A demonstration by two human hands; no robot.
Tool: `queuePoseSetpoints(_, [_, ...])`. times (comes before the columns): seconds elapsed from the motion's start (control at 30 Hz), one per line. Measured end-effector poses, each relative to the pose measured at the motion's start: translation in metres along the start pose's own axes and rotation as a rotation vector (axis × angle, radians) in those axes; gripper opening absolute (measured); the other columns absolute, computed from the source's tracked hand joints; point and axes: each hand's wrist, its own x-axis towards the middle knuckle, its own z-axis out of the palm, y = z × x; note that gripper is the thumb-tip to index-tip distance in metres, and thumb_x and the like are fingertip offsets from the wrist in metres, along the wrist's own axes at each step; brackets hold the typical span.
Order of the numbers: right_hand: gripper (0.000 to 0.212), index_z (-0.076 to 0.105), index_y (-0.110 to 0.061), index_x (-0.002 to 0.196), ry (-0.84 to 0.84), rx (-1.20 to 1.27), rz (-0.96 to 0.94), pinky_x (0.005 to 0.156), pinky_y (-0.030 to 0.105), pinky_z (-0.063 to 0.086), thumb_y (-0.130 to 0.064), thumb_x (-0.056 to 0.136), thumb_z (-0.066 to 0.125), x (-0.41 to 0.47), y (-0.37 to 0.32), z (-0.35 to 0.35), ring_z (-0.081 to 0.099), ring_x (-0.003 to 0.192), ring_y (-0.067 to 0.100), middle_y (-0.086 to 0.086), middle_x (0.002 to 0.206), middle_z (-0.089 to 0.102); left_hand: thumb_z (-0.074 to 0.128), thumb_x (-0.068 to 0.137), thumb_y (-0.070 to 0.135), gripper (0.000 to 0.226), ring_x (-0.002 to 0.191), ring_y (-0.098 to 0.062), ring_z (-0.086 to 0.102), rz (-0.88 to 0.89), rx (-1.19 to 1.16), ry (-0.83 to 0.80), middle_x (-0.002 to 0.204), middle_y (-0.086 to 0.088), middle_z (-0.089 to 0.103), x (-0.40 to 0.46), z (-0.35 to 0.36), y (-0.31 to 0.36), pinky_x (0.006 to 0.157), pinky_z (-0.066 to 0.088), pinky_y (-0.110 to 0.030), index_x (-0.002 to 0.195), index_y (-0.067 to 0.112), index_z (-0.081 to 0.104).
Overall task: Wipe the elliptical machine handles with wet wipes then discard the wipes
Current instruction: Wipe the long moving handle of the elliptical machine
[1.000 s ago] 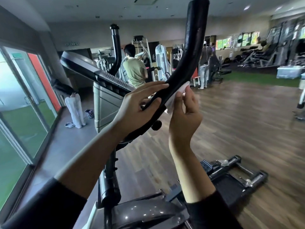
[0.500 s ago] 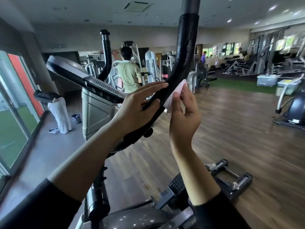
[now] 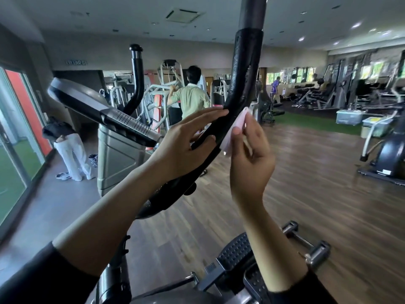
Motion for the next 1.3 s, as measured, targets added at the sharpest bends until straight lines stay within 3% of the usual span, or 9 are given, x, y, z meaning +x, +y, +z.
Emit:
queuePoseSetpoints(0.1, [0.035, 0.057, 0.003, 0.124, -0.002, -0.032, -0.028, 0.102, 0.036, 0.045, -0.005, 0.091, 0.060, 0.006, -0.001, 0.000, 0.055, 0.121, 0.015, 0.011, 0.128, 0.059, 0.048, 0.084, 0.013, 0.055, 0.125, 0.008, 0.046, 0.025, -0.010, -0.013, 0.140, 0.022, 0.045, 0.006, 0.001, 0.001, 0.089, 0.043, -0.004, 0.137, 0.028, 0.050])
queuePoseSetpoints(0.23, [0.035, 0.060, -0.004, 0.124, -0.006, -0.125, -0.065, 0.103, 0.034, 0.045, -0.016, 0.091, 0.061, 0.047, -0.015, 0.009, 0.053, 0.122, 0.011, 0.004, 0.128, 0.060, 0.048, 0.083, 0.030, 0.056, 0.125, 0.007, 0.048, 0.045, -0.028, 0.002, 0.141, 0.021, 0.045, 0.014, 0.004, 0.002, 0.091, 0.045, -0.007, 0.139, 0.029, 0.047])
queuePoseSetpoints(0.33, [0.032, 0.061, -0.006, 0.122, -0.020, -0.112, -0.106, 0.101, 0.027, 0.046, -0.013, 0.091, 0.061, 0.050, -0.015, 0.007, 0.053, 0.122, 0.008, 0.002, 0.127, 0.060, 0.047, 0.081, 0.030, 0.060, 0.125, 0.003, 0.049, 0.054, -0.050, 0.008, 0.144, 0.017, 0.044, 0.019, 0.007, 0.002, 0.091, 0.049, -0.012, 0.141, 0.027, 0.045])
queuePoseSetpoints(0.47, [0.030, 0.061, -0.003, 0.119, -0.057, -0.142, -0.172, 0.092, 0.018, 0.048, -0.006, 0.089, 0.062, 0.039, -0.006, -0.003, 0.054, 0.121, 0.013, 0.006, 0.127, 0.059, 0.047, 0.082, 0.013, 0.063, 0.126, 0.000, 0.048, 0.045, -0.072, 0.003, 0.146, 0.015, 0.041, 0.026, 0.008, 0.004, 0.089, 0.048, -0.010, 0.143, 0.025, 0.042])
queuePoseSetpoints(0.73, [0.029, 0.066, -0.004, 0.115, -0.028, -0.343, -0.371, 0.090, 0.028, 0.052, -0.014, 0.087, 0.065, 0.091, -0.031, 0.017, 0.062, 0.106, 0.011, 0.007, 0.117, 0.065, 0.049, 0.081, 0.011, 0.057, 0.119, 0.007, 0.052, 0.036, -0.190, 0.032, 0.139, 0.016, 0.042, 0.042, 0.010, 0.007, 0.082, 0.048, -0.009, 0.131, 0.037, 0.042])
queuePoseSetpoints(0.87, [0.028, 0.064, -0.007, 0.116, -0.094, -0.399, -0.387, 0.094, 0.025, 0.050, -0.013, 0.089, 0.064, 0.070, -0.021, 0.001, 0.056, 0.113, 0.007, 0.004, 0.121, 0.062, 0.048, 0.086, -0.006, 0.060, 0.123, 0.003, 0.050, 0.023, -0.210, 0.049, 0.143, 0.008, 0.042, 0.046, 0.014, 0.002, 0.076, 0.046, -0.006, 0.136, 0.029, 0.044])
queuePoseSetpoints(1.0, [0.027, 0.067, -0.006, 0.113, -0.058, -0.440, -0.447, 0.095, 0.022, 0.048, -0.012, 0.087, 0.066, 0.077, -0.019, 0.003, 0.058, 0.109, 0.006, 0.005, 0.118, 0.064, 0.049, 0.086, -0.006, 0.065, 0.120, 0.008, 0.050, 0.019, -0.195, 0.060, 0.141, 0.011, 0.044, 0.049, 0.014, -0.001, 0.072, 0.045, -0.005, 0.140, 0.029, 0.042])
queuePoseSetpoints(1.2, [0.029, 0.066, -0.004, 0.114, -0.009, -0.526, -0.539, 0.083, 0.008, 0.043, -0.015, 0.086, 0.064, 0.101, -0.035, 0.022, 0.059, 0.093, -0.001, -0.002, 0.104, 0.067, 0.051, 0.089, -0.004, 0.069, 0.121, -0.006, 0.049, 0.038, -0.265, 0.001, 0.145, 0.001, 0.045, 0.056, 0.013, -0.010, 0.071, 0.040, -0.001, 0.147, 0.028, 0.033])
queuePoseSetpoints(1.3, [0.030, 0.066, -0.007, 0.116, -0.049, -0.563, -0.519, 0.082, 0.018, 0.049, -0.016, 0.088, 0.064, 0.082, -0.029, 0.011, 0.064, 0.093, 0.007, 0.000, 0.104, 0.069, 0.050, 0.088, 0.008, 0.069, 0.128, -0.002, 0.047, 0.115, -0.293, -0.031, 0.153, 0.014, 0.030, 0.062, 0.011, -0.015, 0.086, 0.047, -0.007, 0.149, 0.029, 0.028])
